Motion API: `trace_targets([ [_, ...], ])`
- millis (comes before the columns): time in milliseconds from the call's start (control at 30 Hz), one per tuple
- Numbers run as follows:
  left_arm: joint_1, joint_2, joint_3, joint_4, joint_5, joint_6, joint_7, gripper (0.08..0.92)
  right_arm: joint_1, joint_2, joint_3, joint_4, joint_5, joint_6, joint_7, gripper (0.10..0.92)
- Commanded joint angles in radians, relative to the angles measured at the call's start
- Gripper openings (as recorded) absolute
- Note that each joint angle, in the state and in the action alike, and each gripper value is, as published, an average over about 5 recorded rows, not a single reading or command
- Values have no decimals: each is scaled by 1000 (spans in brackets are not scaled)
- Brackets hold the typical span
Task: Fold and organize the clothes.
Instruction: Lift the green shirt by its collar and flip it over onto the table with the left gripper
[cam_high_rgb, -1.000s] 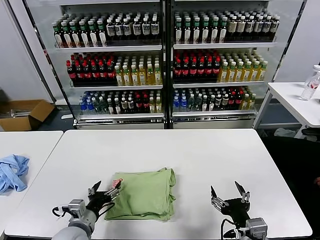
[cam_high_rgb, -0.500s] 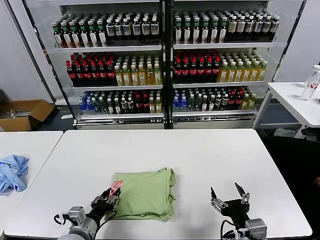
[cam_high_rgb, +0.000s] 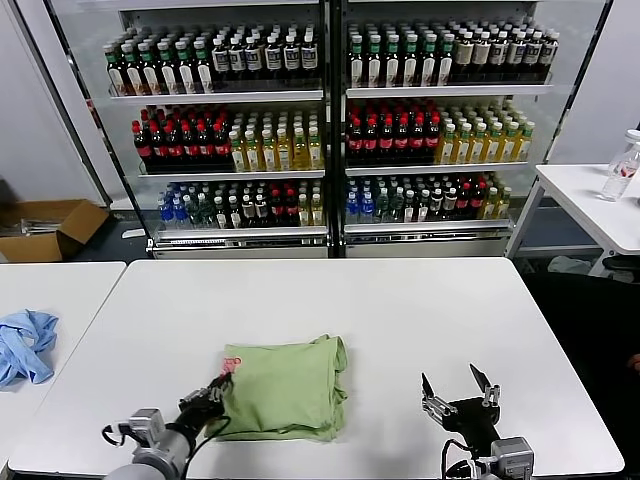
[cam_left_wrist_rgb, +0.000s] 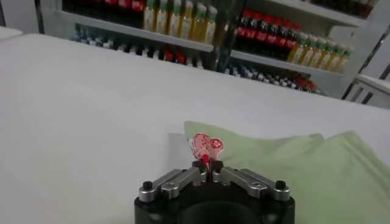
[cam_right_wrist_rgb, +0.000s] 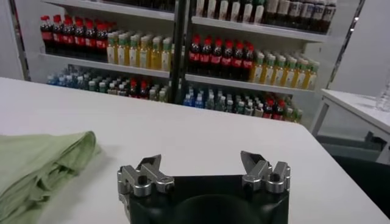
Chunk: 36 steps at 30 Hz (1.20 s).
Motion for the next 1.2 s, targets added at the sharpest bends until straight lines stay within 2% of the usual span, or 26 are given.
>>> trace_targets([
  [33,28,99,-410,-80,-153,84,95,99,2,1,-3,3,0,0,1,823],
  [133,51,176,-609,-18,-214,111,172,99,10,0,-7,2,1,1,1,823],
  [233,62,250,-713,29,-256,112,205,99,13,4,-9,4,1,2,1,823],
  [300,48,272,-695,20,-279,112,188,99,13,9,-11,5,0,3,1,822],
  [367,25,259,-620,-28,-292,113,159,99,13,11,-12,4,-1,4,1,823],
  [467,-14,188,-406,-143,-304,113,97,99,7,12,-7,7,-4,5,1,823],
  [600,-49,27,-7,-273,-247,112,35,99,-6,10,5,16,-9,5,2,822],
  [667,-52,-52,181,-310,-174,112,27,99,-8,11,5,18,-14,3,2,823],
  [767,-53,-142,390,-313,-23,111,51,99,-3,16,-3,17,-29,2,3,823],
  [867,-73,-192,478,-252,96,108,76,99,2,21,-15,16,-42,1,2,823],
  [967,-113,-220,482,-179,84,88,45,99,2,22,-18,15,-46,1,1,822],
  [1067,-178,-246,457,-103,45,44,-25,99,1,20,-16,12,-46,1,1,823],
  [1200,-296,-287,409,25,-37,-46,-158,99,9,18,-19,9,-48,-1,1,823],
])
